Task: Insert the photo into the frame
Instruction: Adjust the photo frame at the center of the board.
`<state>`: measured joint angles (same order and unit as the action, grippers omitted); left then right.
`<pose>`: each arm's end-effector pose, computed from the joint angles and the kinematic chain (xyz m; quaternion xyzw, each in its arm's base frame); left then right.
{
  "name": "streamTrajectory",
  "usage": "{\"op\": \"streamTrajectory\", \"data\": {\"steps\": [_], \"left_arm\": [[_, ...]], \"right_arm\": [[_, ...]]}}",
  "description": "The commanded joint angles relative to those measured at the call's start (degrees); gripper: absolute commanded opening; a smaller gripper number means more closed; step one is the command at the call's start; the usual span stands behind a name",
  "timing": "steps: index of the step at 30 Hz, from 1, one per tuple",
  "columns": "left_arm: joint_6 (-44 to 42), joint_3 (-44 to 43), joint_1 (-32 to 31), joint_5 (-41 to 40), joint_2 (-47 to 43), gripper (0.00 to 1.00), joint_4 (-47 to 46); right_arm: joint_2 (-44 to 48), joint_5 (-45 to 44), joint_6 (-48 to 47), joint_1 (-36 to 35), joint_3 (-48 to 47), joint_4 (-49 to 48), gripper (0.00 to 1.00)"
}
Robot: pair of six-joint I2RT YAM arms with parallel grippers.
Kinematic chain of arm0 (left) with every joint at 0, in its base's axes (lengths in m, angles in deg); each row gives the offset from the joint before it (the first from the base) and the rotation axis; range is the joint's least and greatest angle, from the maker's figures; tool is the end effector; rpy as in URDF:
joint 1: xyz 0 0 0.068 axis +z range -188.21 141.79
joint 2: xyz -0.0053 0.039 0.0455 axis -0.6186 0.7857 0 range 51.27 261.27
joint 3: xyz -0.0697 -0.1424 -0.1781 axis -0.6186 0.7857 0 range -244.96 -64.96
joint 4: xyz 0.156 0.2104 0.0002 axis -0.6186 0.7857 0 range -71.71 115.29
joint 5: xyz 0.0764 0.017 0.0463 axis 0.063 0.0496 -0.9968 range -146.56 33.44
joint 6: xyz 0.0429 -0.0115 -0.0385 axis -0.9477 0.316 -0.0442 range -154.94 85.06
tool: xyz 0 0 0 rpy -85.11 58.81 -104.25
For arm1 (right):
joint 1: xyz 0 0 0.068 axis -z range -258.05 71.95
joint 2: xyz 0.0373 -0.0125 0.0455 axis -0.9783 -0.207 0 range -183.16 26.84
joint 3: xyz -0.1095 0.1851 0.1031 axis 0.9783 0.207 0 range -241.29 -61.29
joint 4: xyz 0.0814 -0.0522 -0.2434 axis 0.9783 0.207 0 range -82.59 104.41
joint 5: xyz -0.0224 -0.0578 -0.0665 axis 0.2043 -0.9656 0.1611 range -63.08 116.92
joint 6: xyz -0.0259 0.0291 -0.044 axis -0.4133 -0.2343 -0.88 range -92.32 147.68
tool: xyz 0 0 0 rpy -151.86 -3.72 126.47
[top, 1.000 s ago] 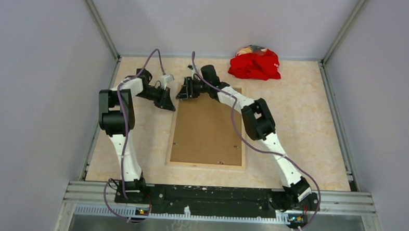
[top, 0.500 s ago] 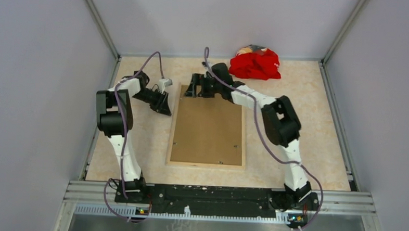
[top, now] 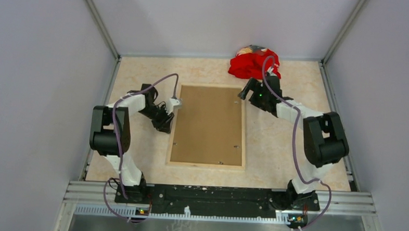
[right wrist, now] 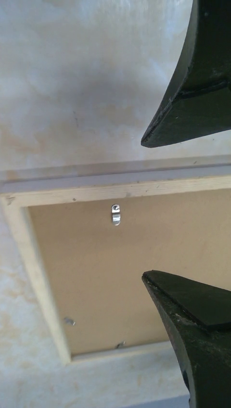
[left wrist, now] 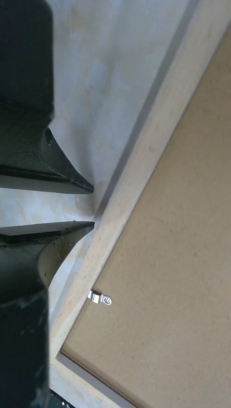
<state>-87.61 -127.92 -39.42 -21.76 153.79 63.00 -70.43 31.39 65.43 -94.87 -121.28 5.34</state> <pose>0.3072 -0.0308 0.1179 0.4451 0.8429 -0.2484 0.1727 0.3586 0.1119 0.1719 0.1436 0.8757 0.2415 0.3927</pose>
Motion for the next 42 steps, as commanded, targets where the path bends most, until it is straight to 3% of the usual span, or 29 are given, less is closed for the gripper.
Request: {"op": "streamTrajectory", "data": {"steps": [1, 7, 11, 20, 24, 27, 30, 32, 33, 37, 42], "left_arm": [[-3.34, 5.95, -2.88, -6.31, -2.13, 0.34, -0.43], [-3.34, 9.35, -4.96, -7.05, -4.78, 0.34, -0.88], [-1.94, 11.03, -8.69, -7.13, -4.95, 0.34, -2.3], [5.31, 7.16, -25.59, -4.69, -0.48, 0.34, -4.55], [7.88, 3.55, -32.43, -0.68, 2.88, 0.38, -3.66], [7.99, 0.63, -33.88, 2.46, 3.74, 0.44, 0.41], [4.65, -0.4, -32.0, 3.92, 1.13, 0.51, 5.64], [1.33, -1.76, -29.17, 5.43, -1.3, 0.76, 10.8], [-0.51, -3.04, -27.49, 6.43, -2.37, 0.84, 13.61], [-8.2, -11.55, -16.67, 8.78, -5.11, 0.86, 24.06], [-6.57, -21.18, -1.58, 4.29, -0.51, 0.8, 19.75]], "right_arm": [[-6.25, 2.91, 1.88, -0.95, -2.56, -2.2, 0.99], [-13.64, 8.58, 5.32, -1.52, -6.33, -5.5, 0.99], [-19.52, 10.5, 6.48, -4.09, -13.67, -4.81, 0.99], [-40.58, 18.24, 4.34, -14.06, -48.24, 9.26, 0.99], [-42.11, 17.83, 0.1, -15.38, -55.37, 16.07, 0.99], [-36.1, 14.13, -2.04, -14.39, -49.94, 14.14, 0.99], [-28.88, 11.86, -3.73, -12.93, -43.09, 12.31, 0.99], [-24.99, 10.85, -5.08, -12.11, -40.43, 12.43, 0.99], [-23.05, 10.26, -5.87, -11.75, -39.2, 12.96, 0.99], [-14.11, 5.57, -8.32, -11.27, -31.86, 15.76, 0.99], [1.76, 1.58, -2.74, -9.6, -12.08, 14.71, 0.99]]}}
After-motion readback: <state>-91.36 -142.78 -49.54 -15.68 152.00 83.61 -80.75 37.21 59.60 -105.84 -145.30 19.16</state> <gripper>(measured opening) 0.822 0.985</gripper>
